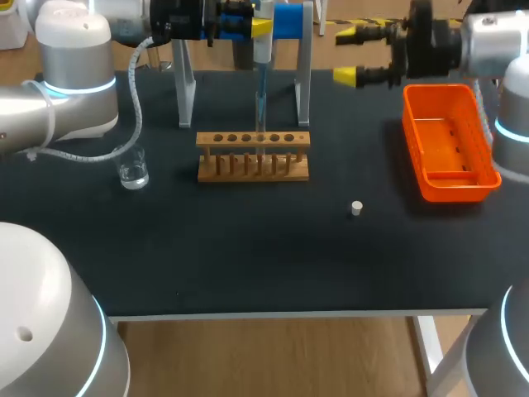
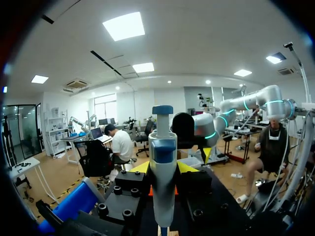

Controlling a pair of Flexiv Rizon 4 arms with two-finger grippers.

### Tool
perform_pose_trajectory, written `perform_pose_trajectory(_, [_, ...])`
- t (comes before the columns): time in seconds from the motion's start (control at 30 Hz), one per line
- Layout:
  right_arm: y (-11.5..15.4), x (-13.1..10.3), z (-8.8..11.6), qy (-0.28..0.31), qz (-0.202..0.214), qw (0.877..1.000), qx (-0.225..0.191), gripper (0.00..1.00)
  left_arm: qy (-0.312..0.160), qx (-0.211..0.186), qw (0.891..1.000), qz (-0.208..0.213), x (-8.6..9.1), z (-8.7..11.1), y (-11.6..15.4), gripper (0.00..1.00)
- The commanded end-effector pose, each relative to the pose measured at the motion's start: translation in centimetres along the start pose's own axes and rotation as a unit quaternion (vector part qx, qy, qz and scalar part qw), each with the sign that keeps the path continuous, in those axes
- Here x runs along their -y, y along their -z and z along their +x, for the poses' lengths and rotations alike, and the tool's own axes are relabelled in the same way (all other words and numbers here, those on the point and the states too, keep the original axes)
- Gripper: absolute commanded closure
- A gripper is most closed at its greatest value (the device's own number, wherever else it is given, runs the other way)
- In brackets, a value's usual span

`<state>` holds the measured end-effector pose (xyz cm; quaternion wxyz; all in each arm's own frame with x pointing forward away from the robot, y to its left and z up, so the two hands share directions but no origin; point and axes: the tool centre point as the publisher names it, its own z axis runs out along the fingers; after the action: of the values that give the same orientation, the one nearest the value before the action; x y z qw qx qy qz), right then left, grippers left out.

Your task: Invert the test tube, pick up the pipette, mount the tip to pipette, aspirate from beaker and dispense into the tube, eject the tip, return the pipette, and cap with the stopper.

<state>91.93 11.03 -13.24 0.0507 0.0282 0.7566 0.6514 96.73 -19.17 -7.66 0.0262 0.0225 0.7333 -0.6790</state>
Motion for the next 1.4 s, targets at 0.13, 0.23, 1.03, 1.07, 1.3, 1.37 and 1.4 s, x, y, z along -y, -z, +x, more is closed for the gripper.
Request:
perform_pose_trajectory(0.13, [-3.0, 4.3, -1.5, 0.007, 0.005, 1.0, -0.024, 0.0, 0.0, -0.001, 1.0, -0.001, 0.1, -0.1, 0.0, 1.0])
perform_pose_trajectory(0.23, [-3.9, 5.6, -1.6, 0.013, 0.011, 0.999, -0.035, 0.0, 0.0, -0.001, 1.0, -0.001, 0.1, -0.1, 0.0, 1.0])
perform_pose_trajectory(1.03, [-9.8, 11.4, -3.2, 0.004, 0.06, 0.996, -0.064, 0.0, 0.0, -0.001, 1.0, -0.001, 0.1, -0.1, 0.0, 1.0])
perform_pose_trajectory(1.07, [-10.0, 11.5, -3.3, 0.003, 0.067, 0.996, -0.061, 0.0, 0.0, -0.001, 1.0, -0.001, 0.1, -0.1, 0.0, 1.0])
perform_pose_trajectory(1.3, [-11.4, 12.5, -3.6, -0.001, 0.078, 0.995, -0.056, 0.0, 0.0, -0.001, 1.0, -0.001, 0.1, -0.1, 0.0, 1.0])
perform_pose_trajectory(1.37, [-11.8, 12.6, -3.6, -0.002, 0.08, 0.995, -0.056, 0.0, 0.0, -0.001, 1.0, -0.001, 0.1, -0.1, 0.0, 1.0])
perform_pose_trajectory(1.4, [-12.0, 12.6, -3.7, -0.002, 0.08, 0.995, -0.056, 0.0, 0.0, -0.001, 1.0, -0.001, 0.1, -0.1, 0.0, 1.0])
